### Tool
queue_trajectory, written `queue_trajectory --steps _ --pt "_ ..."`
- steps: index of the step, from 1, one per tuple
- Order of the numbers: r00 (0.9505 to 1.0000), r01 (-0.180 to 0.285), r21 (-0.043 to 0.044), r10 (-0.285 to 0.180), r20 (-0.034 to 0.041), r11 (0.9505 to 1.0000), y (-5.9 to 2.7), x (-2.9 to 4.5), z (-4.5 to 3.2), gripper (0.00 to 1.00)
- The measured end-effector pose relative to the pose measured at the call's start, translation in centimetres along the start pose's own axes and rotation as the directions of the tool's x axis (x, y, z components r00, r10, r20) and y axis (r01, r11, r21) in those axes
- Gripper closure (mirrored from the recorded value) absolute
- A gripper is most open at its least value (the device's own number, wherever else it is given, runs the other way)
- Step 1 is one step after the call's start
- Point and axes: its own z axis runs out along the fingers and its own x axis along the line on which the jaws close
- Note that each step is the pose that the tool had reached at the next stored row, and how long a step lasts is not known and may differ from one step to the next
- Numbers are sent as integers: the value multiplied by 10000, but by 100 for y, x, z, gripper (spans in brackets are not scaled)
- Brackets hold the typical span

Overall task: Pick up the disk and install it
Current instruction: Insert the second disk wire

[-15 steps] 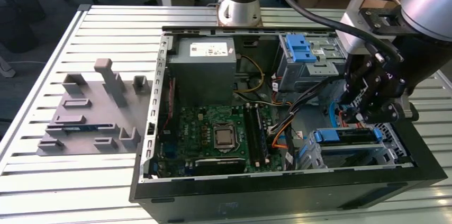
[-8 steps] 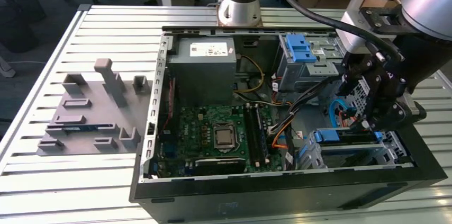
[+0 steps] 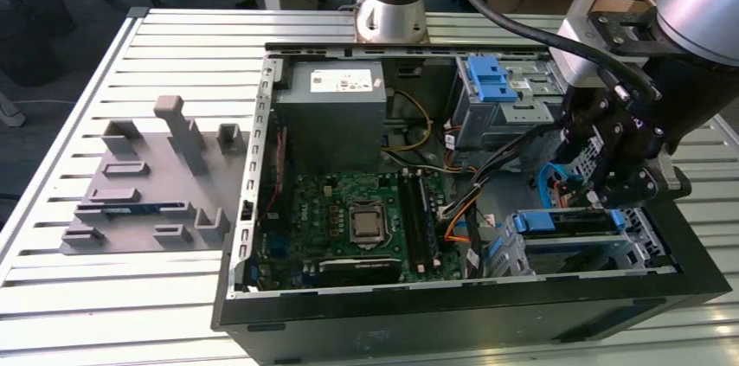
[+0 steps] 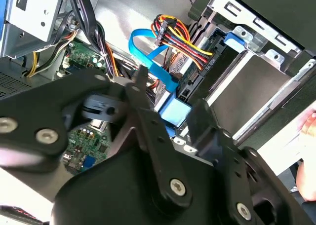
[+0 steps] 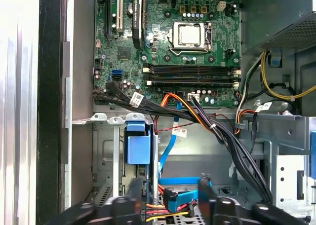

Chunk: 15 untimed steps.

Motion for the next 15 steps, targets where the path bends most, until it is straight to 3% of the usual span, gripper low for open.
queue_trajectory --steps 1,3,5,6,8,10,15 --pt "10000 0 0 0 0 10000 0 0 0 44" --pt "10000 0 0 0 0 10000 0 0 0 55" --pt "10000 0 0 0 0 10000 0 0 0 55" --pt "10000 0 0 0 0 10000 0 0 -1 67" --pt "10000 0 -1 0 0 10000 0 0 -1 78" --pt "10000 0 0 0 0 10000 0 0 -1 84" --pt "10000 23 27 -23 -3 10000 0 1 0 84"
